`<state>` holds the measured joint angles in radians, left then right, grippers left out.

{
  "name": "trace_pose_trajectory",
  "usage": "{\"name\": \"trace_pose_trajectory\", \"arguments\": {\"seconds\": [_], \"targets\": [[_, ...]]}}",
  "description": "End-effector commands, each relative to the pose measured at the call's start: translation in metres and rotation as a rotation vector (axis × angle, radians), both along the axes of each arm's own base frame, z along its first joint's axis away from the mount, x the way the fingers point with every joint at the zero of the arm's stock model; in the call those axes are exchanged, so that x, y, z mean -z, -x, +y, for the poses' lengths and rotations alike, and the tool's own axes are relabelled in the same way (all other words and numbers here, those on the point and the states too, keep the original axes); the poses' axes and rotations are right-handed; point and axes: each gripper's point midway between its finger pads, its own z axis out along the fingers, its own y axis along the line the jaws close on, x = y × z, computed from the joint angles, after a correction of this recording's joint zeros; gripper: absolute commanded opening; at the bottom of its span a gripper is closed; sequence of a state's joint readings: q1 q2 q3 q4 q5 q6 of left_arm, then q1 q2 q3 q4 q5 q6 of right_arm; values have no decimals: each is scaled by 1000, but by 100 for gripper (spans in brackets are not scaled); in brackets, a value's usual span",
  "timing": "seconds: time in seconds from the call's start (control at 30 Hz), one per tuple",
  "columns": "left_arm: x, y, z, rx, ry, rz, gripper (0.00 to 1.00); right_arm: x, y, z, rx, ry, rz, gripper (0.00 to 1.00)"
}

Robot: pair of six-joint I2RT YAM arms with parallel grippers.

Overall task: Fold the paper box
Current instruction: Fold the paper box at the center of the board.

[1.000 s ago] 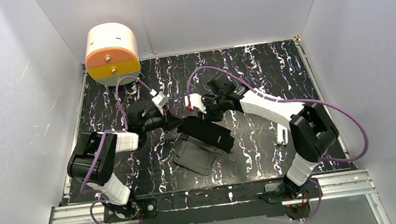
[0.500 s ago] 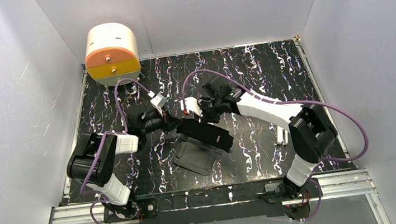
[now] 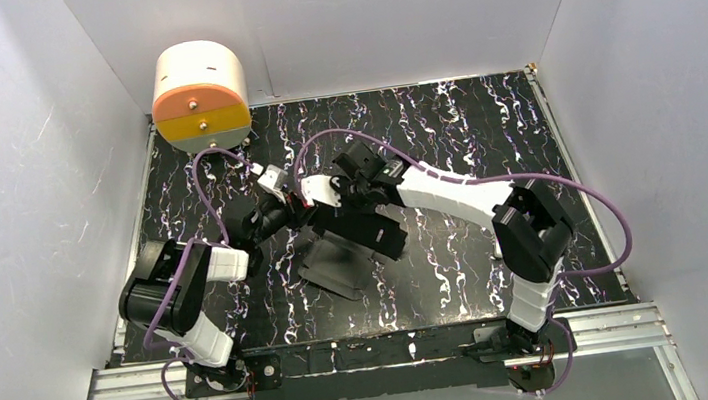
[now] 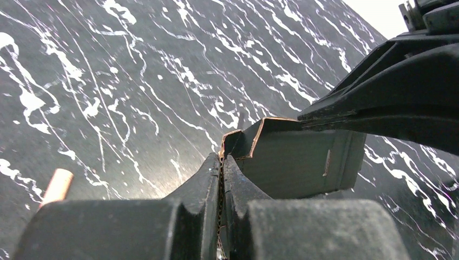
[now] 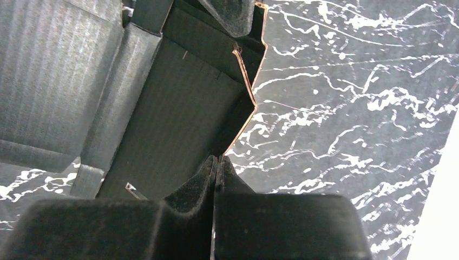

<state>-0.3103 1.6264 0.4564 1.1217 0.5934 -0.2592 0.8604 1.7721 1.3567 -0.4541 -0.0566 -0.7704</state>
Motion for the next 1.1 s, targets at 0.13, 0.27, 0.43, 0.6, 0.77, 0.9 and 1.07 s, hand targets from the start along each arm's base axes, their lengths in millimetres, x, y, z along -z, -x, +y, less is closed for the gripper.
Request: {"name": "trace_pose_trajectory", "arguments": {"seconds": [0.13, 0.27, 0.43, 0.6, 0.77, 0.9, 1.07], "targets": [[-61, -17, -2, -91, 77, -258, 0, -13, -10, 11, 15, 10, -25, 10], [-52, -12, 0, -86, 52, -257, 0, -18, -11, 7, 45, -26, -33, 20], [-46, -6, 1, -65, 33, -263, 0, -28, -7, -4, 68, -82, -33, 41], [-54, 2, 3, -53, 22, -310, 0, -28, -9, -20, 122, -106, -8, 52], [-57, 5, 4, -51, 17, -328, 0, -45, -10, -23, 120, -259, 73, 57], [-56, 4, 3, -48, 18, -322, 0, -51, -8, -24, 105, -342, 131, 59], [-58, 5, 3, -47, 22, -324, 0, -43, -9, -24, 102, -353, 165, 57]]}}
